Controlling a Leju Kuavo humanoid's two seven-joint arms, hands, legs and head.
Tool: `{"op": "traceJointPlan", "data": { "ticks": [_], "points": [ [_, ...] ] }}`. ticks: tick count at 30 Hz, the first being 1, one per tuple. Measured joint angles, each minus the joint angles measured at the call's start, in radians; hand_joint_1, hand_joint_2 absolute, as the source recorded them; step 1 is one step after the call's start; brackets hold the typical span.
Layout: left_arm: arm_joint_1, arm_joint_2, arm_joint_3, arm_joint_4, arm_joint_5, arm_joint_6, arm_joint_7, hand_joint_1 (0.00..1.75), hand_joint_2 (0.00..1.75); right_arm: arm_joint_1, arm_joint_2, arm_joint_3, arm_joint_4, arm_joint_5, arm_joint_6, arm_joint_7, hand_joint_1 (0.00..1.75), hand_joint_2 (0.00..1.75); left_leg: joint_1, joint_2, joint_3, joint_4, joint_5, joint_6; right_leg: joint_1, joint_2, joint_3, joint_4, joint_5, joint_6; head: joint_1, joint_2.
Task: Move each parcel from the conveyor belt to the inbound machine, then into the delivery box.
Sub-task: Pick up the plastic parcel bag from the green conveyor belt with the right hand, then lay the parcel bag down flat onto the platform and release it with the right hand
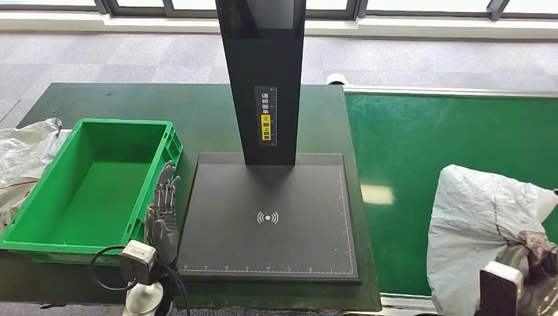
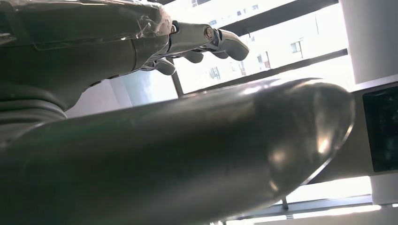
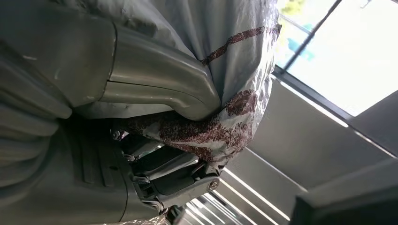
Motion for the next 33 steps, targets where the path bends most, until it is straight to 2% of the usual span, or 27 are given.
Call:
{"op": "traceJointPlan", "data": {
  "ticks": [3,7,12,16,22,29,33],
  "points": [
    [-0.011,0.0,-0.008,0.013,0.0,0.0,0.0,0.0,0.0,0.05,0.013,0.068,-0.096,0.026,-0.051,-0.004,1.75,1.75,0.0,0.001,0.0,0.0,0.0,0.0,0.0,0.001,-0.001,0.0,0.0,0.0,0.0,0.0],
    [-0.024,0.001,-0.014,0.028,-0.001,-0.003,0.0,0.0,0.0,0.078,0.017,0.164,-0.156,0.108,-0.07,0.002,1.75,1.75,0.0,0.002,0.0,0.0,0.0,0.0,0.0,0.002,0.0,0.0,0.0,0.0,0.0,0.0],
    [-0.052,0.0,-0.022,0.043,-0.003,-0.023,0.005,0.0,0.0,0.046,0.024,0.312,-0.162,0.279,-0.059,0.081,1.75,1.75,0.0,0.003,0.0,0.0,0.002,0.0,0.0,0.002,0.0,0.0,0.002,0.0,0.0,0.0],
    [-0.071,0.0,-0.024,0.051,0.005,-0.041,0.003,0.0,0.0,-0.014,0.022,0.44,-0.135,0.338,-0.045,0.154,1.75,1.75,0.001,0.002,0.0,0.0,0.003,-0.001,0.0,0.002,-0.001,0.001,0.003,0.0,0.0,0.0],
    [-0.083,0.001,-0.025,0.072,0.058,-0.058,-0.028,0.0,0.0,-0.106,0.014,0.568,0.013,0.33,-0.004,0.183,1.75,1.75,0.001,0.002,0.0,0.0,0.003,0.0,0.0,0.002,-0.001,0.001,0.003,0.0,0.0,0.0],
    [-0.097,0.003,-0.026,0.097,0.072,-0.026,-0.025,0.0,0.0,-0.237,0.015,0.668,0.25,0.194,0.059,0.125,1.75,1.75,0.001,0.002,-0.001,0.0,0.004,0.0,0.0,0.002,-0.001,0.001,0.003,0.0,0.0,0.0],
    [-0.109,0.002,-0.028,0.113,0.07,-0.009,-0.015,0.0,0.0,-0.292,0.018,0.7,0.358,0.165,0.065,0.102,1.75,1.75,0.001,0.001,-0.001,0.0,0.004,0.0,0.0,0.002,-0.001,0.001,0.003,0.0,0.0,0.0]
  ]
}}
